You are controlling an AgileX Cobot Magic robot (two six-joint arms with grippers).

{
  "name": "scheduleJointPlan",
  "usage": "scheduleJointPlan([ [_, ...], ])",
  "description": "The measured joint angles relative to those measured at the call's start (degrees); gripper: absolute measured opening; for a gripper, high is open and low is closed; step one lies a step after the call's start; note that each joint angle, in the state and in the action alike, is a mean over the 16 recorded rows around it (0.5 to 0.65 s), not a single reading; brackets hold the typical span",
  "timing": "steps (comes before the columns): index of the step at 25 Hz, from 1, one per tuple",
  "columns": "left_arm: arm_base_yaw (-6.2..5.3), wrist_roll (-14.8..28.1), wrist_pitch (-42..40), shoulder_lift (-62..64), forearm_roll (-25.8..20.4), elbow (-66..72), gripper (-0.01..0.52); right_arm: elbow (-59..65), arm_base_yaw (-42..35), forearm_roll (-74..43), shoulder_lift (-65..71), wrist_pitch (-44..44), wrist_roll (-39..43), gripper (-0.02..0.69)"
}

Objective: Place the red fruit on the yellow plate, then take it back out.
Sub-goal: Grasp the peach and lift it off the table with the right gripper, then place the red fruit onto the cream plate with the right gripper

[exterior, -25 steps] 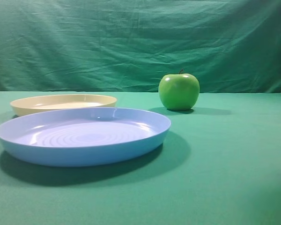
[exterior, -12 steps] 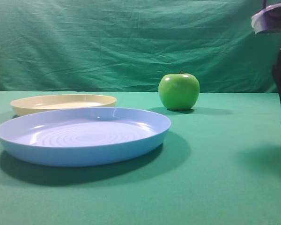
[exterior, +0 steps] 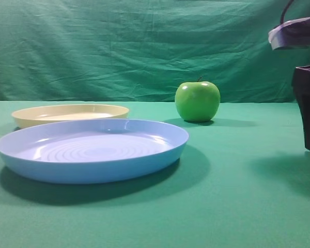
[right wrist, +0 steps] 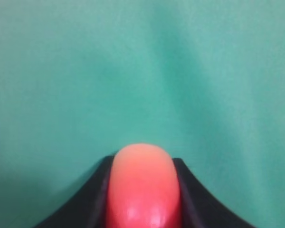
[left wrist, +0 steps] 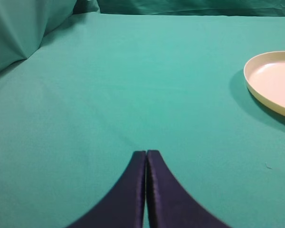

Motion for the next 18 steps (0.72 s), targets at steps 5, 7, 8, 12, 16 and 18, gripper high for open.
scheduleJointPlan([
  [5,0.0,0.0,0.0,0.0,0.0,0.0,0.0,-8.44,0.0,1.11,0.67,5.8,-0.74,0.216],
  [7,0.0,0.0,0.0,0.0,0.0,0.0,0.0,-12.81,0.0,3.18,0.91,8.25,-2.18,0.213],
  [8,0.0,0.0,0.0,0.0,0.0,0.0,0.0,-15.11,0.0,4.63,1.02,9.45,-3.18,0.211],
  [12,0.0,0.0,0.0,0.0,0.0,0.0,0.0,-24.38,0.08,12.9,1.35,13.22,-8.56,0.205],
  [16,0.0,0.0,0.0,0.0,0.0,0.0,0.0,-32.52,0.93,22.3,1.99,14.83,-14.87,0.198],
  [18,0.0,-0.01,0.0,0.0,0.0,0.0,0.0,-35.88,1.84,26.68,2.64,14.97,-18.16,0.195],
])
